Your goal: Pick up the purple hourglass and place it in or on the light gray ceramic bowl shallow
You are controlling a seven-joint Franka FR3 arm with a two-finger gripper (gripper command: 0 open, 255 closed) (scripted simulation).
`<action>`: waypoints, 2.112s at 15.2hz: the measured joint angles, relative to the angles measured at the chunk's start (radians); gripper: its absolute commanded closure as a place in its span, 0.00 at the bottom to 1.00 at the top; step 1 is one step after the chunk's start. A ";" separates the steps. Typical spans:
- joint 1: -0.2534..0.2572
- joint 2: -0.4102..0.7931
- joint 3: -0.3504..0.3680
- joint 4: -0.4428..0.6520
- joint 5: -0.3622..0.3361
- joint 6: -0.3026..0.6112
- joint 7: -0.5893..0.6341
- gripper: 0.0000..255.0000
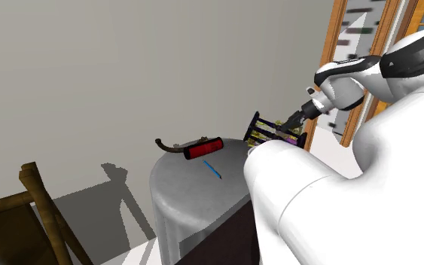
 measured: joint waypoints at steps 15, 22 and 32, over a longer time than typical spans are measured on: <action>0.023 -0.068 -0.043 0.028 -0.026 0.046 -0.037 1.00; 0.023 -0.068 -0.042 0.015 -0.025 0.044 -0.037 0.00; -0.013 -0.033 -0.022 0.066 -0.010 -0.054 -0.046 0.00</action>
